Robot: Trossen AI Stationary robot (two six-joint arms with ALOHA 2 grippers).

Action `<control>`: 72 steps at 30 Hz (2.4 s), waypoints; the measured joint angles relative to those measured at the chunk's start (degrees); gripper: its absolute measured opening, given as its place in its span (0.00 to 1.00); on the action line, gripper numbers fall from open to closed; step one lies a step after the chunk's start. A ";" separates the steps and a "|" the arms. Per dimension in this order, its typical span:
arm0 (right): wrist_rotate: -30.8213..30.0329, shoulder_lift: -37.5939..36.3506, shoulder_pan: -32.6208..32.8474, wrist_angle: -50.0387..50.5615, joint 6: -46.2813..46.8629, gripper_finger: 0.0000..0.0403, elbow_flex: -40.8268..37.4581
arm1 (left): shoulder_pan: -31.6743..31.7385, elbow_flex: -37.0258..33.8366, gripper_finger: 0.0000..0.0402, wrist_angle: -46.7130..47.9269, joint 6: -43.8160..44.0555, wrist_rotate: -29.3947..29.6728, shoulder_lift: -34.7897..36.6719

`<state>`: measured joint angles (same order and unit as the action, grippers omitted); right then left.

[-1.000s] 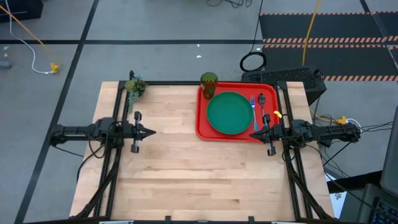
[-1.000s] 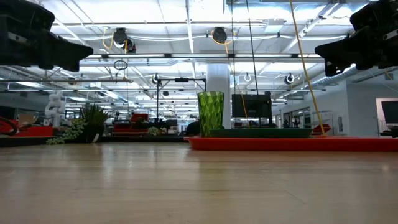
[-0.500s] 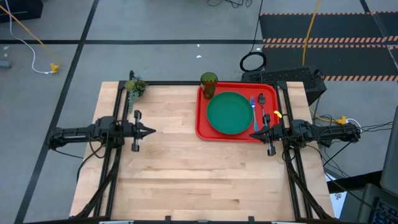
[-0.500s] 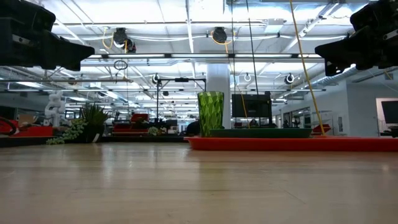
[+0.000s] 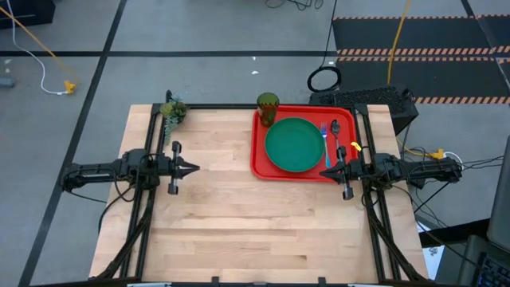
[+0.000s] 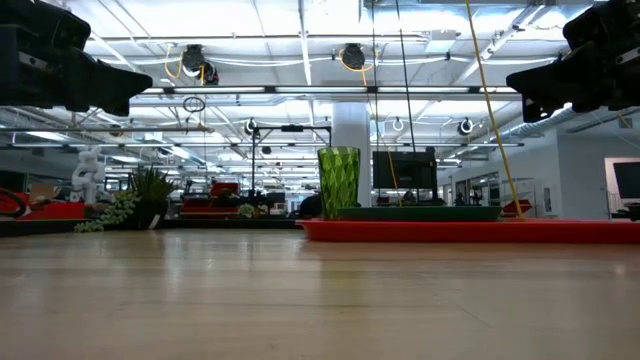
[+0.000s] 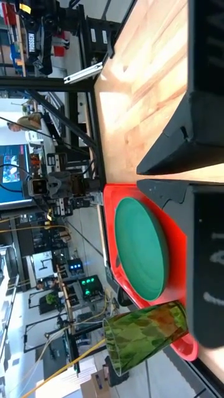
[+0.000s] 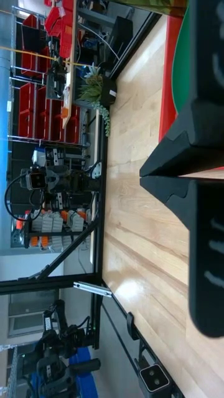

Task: Pick and place plate/cup/fork/spoon on tray
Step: Return to Home Position

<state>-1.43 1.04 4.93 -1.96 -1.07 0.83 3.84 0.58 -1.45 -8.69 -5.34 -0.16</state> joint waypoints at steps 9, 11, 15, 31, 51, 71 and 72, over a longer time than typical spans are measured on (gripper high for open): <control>0.01 0.00 0.00 0.00 -0.01 0.00 0.00 | 0.00 0.00 0.08 -0.04 -0.02 0.02 0.00; 0.02 0.00 0.00 0.01 -0.01 0.00 -0.01 | 0.00 0.00 0.08 -0.04 -0.02 0.04 0.00; 0.00 0.00 0.00 0.00 -0.01 0.00 0.00 | 0.00 0.00 0.08 -0.06 -0.02 0.07 0.00; 0.02 0.00 0.00 0.00 -0.01 0.00 0.00 | 0.00 0.00 0.08 -0.09 -0.04 0.22 0.00; 0.01 0.00 0.00 0.00 -0.01 0.00 -0.01 | 0.00 0.00 0.08 -0.08 -0.04 0.37 0.00; 0.00 0.01 0.00 0.00 -0.01 0.00 0.01 | 0.00 0.00 0.08 -0.07 -0.04 0.46 0.00; 0.00 0.00 -0.02 0.00 -0.01 0.00 0.01 | 0.00 0.00 0.08 -0.07 -0.04 0.44 0.00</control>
<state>-1.43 1.04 4.91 -1.96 -1.08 0.84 3.84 0.58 -1.52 -8.73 -4.91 -0.16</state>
